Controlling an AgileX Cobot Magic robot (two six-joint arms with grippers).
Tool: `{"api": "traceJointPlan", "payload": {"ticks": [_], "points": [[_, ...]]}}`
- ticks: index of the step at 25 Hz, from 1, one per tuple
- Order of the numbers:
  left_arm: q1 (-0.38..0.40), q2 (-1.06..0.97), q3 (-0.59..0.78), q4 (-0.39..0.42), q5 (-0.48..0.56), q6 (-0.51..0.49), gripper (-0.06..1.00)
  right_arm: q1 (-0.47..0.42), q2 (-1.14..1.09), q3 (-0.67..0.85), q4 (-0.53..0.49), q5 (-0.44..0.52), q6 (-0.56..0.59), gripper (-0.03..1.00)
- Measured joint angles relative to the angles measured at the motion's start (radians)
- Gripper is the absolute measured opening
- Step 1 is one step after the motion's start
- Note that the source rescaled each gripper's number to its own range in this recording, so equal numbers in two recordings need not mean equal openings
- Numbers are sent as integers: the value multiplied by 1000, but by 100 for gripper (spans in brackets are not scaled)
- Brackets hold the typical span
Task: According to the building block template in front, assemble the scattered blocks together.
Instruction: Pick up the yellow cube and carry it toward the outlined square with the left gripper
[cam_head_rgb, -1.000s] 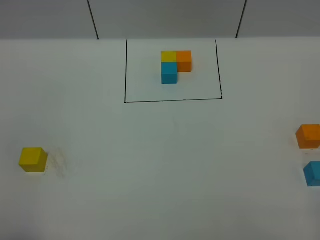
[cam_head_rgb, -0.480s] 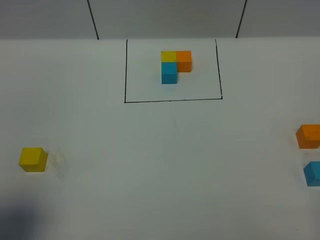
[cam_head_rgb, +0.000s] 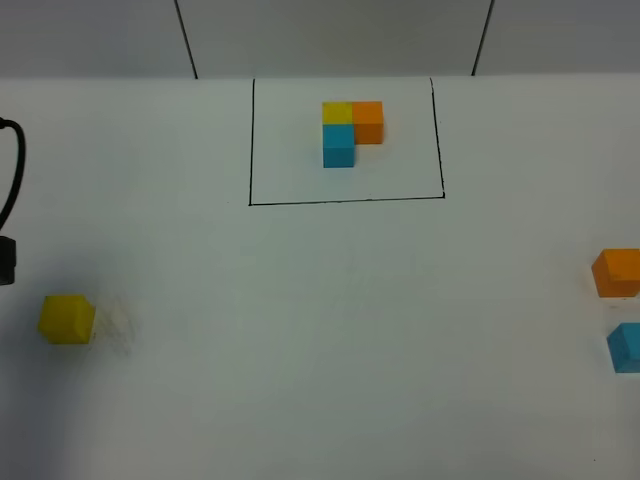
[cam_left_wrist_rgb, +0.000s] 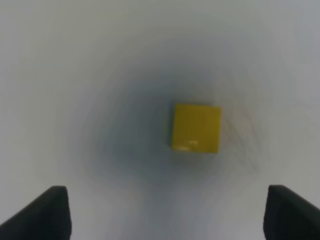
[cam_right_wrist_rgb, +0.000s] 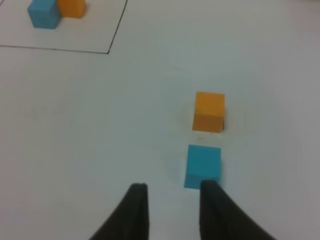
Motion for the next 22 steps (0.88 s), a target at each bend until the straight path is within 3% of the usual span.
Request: {"api": "traceJointPlan", "payload": {"ticks": [11, 22], "points": [[0, 286, 0, -93, -144, 88, 65, 0, 0, 0, 0, 0, 0, 0], [0, 414, -1, -100, -206, 97, 65, 0, 0, 0, 0, 0, 0, 0]]}}
